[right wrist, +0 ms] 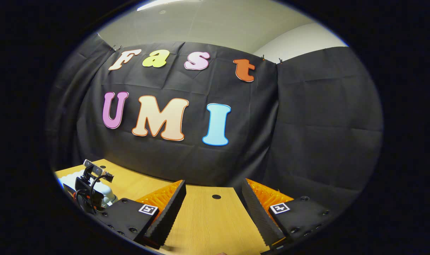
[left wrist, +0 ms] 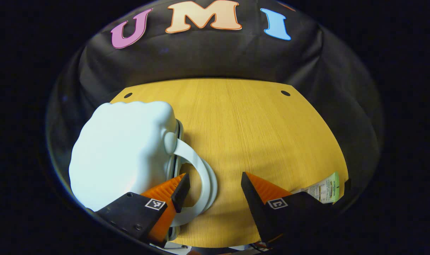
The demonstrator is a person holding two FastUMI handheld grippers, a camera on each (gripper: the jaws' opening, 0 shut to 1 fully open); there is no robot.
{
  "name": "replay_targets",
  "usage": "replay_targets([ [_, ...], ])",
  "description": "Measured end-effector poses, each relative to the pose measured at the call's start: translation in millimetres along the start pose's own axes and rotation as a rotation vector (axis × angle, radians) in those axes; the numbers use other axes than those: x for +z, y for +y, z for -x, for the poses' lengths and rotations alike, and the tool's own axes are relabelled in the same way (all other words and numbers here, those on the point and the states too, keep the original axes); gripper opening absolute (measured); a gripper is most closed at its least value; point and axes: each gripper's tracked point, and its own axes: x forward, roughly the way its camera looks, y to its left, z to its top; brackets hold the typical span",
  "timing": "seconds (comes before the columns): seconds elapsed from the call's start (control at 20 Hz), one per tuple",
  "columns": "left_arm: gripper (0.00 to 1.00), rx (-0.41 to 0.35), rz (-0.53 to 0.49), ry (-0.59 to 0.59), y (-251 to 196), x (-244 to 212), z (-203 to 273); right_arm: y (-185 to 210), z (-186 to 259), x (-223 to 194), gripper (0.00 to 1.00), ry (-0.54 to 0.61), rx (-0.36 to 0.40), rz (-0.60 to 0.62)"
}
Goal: First open the suitcase, pack the skin care products into it, and then close the suitcase.
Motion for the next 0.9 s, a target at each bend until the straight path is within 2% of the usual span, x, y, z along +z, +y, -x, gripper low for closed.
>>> replay_targets([
  [0.35, 0.86, -0.019, 0.042, 0.125, -3.5, -15.1, -16.8, 2.0, 3.6, -5.1, 0.98, 0.006, -0.003, 0.008],
  [0.45, 0.84, -0.055, 0.054, 0.166, -10.7, -22.4, -18.4, 1.2, 5.7, -8.9, 0.99, 0.013, -0.003, 0.011],
  [0.65, 0.65, -0.049, 0.011, 0.154, -5.5, -17.6, -13.5, -1.3, 8.0, -12.5, 0.99, 0.017, -0.002, 0.0],
  [0.7, 0.52, -0.054, 0.003, 0.156, -5.2, -17.3, -11.9, -1.3, 8.1, -12.7, 0.99, 0.018, 0.0, -0.006],
  [0.75, 0.43, -0.053, -0.005, 0.158, -4.9, -16.2, -11.3, -2.1, 8.0, -14.4, 0.99, 0.016, -0.001, -0.009],
  [0.8, 0.43, -0.051, -0.016, 0.162, -2.7, -16.4, -8.4, -2.5, 8.1, -14.1, 0.99, 0.014, 0.001, -0.009],
  [0.85, 0.5, -0.045, -0.032, 0.17, 0.5, -16.3, -10.2, -2.2, 8.5, -13.0, 0.98, 0.009, 0.002, -0.009],
  [0.9, 0.38, -0.033, -0.048, 0.175, 5.4, -16.7, -9.8, -2.3, 9.2, -12.1, 0.98, 0.003, 0.005, -0.009],
])
